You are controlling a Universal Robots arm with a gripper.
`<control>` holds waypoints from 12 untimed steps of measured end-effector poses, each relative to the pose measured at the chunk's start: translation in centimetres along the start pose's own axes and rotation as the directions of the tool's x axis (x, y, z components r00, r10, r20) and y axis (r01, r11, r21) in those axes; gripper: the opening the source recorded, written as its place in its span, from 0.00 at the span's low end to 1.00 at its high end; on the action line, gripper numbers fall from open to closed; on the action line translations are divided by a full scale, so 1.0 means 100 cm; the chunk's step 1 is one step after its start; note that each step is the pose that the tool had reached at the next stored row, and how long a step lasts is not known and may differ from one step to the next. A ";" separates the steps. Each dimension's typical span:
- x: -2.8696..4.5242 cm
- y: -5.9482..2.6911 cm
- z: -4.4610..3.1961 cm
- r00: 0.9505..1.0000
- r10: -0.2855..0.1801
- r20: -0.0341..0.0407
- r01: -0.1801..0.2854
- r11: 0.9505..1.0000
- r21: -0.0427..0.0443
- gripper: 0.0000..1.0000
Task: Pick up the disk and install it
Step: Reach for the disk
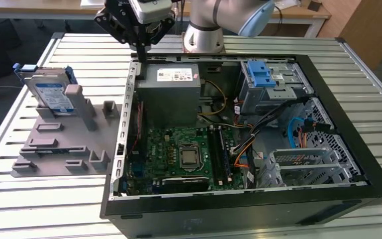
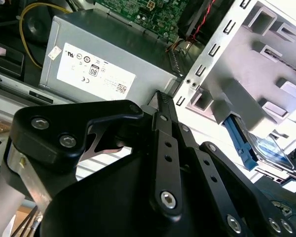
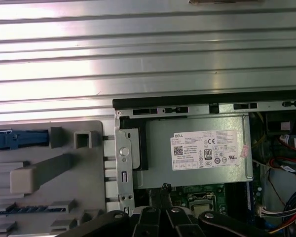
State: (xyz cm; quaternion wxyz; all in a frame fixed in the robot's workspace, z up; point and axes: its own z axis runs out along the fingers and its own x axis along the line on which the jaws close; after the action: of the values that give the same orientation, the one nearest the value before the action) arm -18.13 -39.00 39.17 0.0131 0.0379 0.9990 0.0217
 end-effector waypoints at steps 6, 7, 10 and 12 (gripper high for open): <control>0.0061 -0.0001 0.0001 1.000 0.000 0.000 0.000 1.000 0.000 0.11; 0.0071 -0.0001 0.0001 1.000 0.000 0.000 0.000 1.000 0.000 0.11; 0.0101 -0.0002 0.0001 1.000 0.000 0.000 0.000 1.000 0.000 0.11; 0.0121 -0.0001 0.0001 1.000 0.000 0.000 0.000 1.000 0.000 0.11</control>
State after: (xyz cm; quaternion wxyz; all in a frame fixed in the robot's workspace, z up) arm -19.34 -38.92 39.12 0.0131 0.0379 0.9990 0.0217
